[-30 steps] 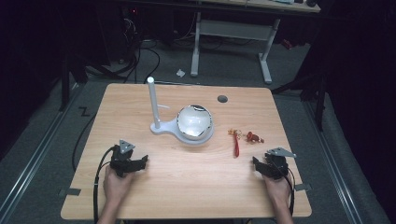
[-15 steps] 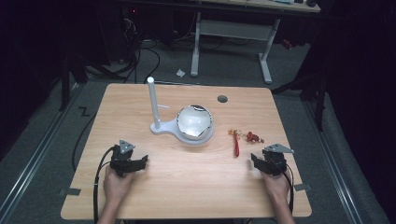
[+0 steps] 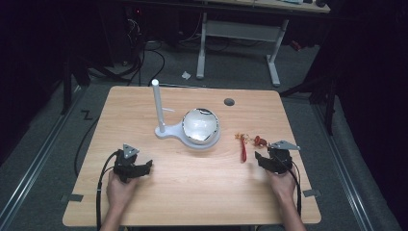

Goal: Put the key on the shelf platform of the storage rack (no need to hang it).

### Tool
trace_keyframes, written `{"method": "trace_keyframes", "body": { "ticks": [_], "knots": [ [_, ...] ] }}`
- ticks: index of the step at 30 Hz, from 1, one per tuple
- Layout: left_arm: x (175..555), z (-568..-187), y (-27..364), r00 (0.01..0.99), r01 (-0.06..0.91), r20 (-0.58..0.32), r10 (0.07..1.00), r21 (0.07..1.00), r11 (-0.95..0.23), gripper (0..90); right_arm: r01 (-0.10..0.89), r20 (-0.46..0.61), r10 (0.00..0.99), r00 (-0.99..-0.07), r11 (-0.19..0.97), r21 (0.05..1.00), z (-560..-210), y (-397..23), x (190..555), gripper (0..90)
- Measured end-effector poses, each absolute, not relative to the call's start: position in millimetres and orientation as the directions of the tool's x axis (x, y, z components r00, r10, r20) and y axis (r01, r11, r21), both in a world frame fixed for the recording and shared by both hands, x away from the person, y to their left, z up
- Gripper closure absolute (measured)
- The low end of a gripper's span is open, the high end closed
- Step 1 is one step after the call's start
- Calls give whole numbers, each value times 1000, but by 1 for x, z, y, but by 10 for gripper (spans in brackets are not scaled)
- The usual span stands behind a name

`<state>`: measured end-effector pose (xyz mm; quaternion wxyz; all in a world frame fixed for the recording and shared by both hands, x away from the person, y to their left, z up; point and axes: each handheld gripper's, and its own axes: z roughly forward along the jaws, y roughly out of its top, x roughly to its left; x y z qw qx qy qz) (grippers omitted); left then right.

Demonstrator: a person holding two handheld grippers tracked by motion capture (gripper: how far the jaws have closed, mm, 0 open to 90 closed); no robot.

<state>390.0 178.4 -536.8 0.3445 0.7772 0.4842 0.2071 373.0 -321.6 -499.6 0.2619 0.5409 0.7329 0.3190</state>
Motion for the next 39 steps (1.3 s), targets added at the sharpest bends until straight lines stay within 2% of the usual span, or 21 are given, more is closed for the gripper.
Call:
{"method": "trace_keyframes", "body": {
  "ticks": [13,23,39],
  "knots": [
    [390,-537,178,445,610,-12,895,736,-294,219,619,-33,966,-256,190,762,-484,-322,393,408],
    [390,-537,178,446,610,-12,895,736,-294,219,654,-35,963,-266,207,727,-478,-324,419,401],
    [390,-537,178,445,610,-12,895,736,-294,219,732,-11,973,-229,179,657,-500,-332,446,383]
  ]
}}
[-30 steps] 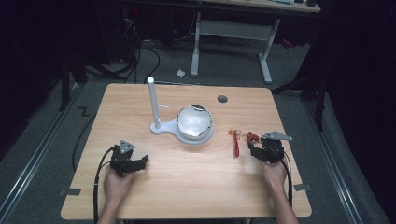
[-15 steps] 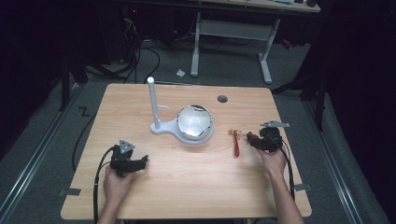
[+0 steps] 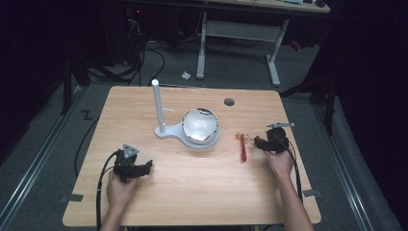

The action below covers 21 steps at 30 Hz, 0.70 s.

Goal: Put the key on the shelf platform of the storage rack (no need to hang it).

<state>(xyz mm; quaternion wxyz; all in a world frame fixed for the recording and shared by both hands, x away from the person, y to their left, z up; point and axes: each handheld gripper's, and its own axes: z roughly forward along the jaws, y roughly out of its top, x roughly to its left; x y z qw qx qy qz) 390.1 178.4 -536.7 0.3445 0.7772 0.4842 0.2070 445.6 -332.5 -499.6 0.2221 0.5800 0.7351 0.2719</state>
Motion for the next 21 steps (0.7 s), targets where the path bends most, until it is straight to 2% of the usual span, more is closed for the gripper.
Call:
{"method": "trace_keyframes", "body": {
  "ticks": [8,21],
  "knots": [
    [390,-537,178,446,610,-12,895,736,-294,219,739,-6,974,-225,175,651,-508,-332,451,400],
    [390,-537,178,446,610,-12,895,736,-294,219,724,-66,966,-250,232,649,-515,-325,454,444]
  ]
}}
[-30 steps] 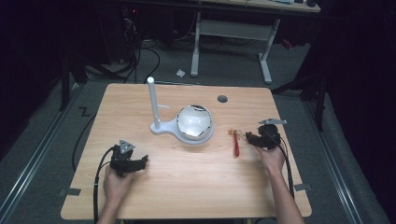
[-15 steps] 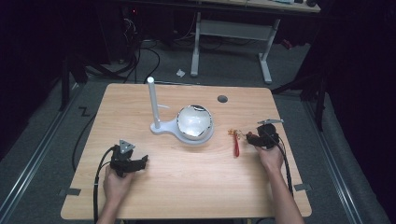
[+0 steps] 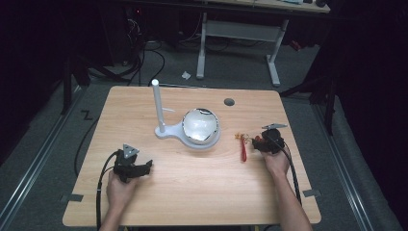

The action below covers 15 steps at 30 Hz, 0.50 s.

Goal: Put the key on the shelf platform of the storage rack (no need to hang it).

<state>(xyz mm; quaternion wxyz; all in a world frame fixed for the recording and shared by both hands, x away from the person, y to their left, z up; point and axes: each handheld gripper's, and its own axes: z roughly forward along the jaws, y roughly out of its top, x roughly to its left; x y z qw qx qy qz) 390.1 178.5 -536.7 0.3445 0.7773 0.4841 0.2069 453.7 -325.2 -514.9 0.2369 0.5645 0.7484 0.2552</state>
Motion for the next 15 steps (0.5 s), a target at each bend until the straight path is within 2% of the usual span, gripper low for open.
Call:
{"method": "trace_keyframes", "body": {
  "ticks": [7,8,15],
  "knots": [
    [390,-537,178,446,610,-12,895,736,-294,219,711,-11,968,-252,192,677,-511,-329,452,451],
    [390,-537,178,445,610,-12,895,736,-294,219,702,24,968,-249,163,693,-506,-330,450,453],
    [390,-537,178,446,610,-12,895,736,-294,219,666,40,960,-278,163,728,-492,-331,443,457]
  ]
}}
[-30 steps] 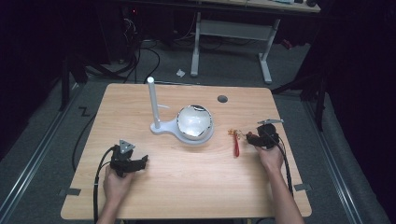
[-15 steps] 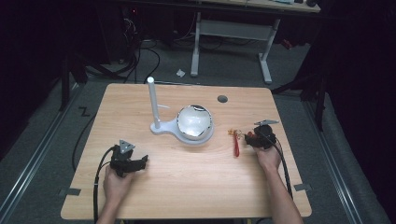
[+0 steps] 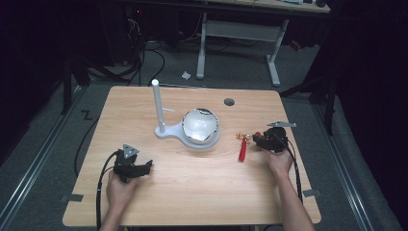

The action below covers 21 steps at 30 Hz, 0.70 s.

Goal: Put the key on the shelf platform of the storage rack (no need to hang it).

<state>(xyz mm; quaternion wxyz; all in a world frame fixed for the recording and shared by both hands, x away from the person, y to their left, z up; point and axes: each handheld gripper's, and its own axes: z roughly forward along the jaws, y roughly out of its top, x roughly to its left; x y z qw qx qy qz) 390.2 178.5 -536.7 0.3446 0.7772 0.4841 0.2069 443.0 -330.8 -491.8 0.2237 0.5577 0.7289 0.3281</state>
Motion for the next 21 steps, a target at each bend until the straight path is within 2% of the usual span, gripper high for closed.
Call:
{"method": "trace_keyframes", "body": {
  "ticks": [12,13,14,17,21],
  "knots": [
    [390,-537,178,446,610,-12,895,736,-294,219,655,93,945,-312,143,742,-470,-333,433,472],
    [390,-537,178,446,610,-12,895,736,-294,219,644,91,941,-326,150,750,-466,-332,432,505],
    [390,-537,178,446,610,-12,895,736,-294,219,622,90,935,-342,153,768,-462,-331,429,668],
    [390,-537,178,446,610,-12,895,736,-294,219,611,117,926,-359,138,779,-452,-331,426,670],
    [390,-537,178,445,610,-12,895,736,-294,219,602,93,917,-388,176,779,-444,-328,421,673]
  ]
}}
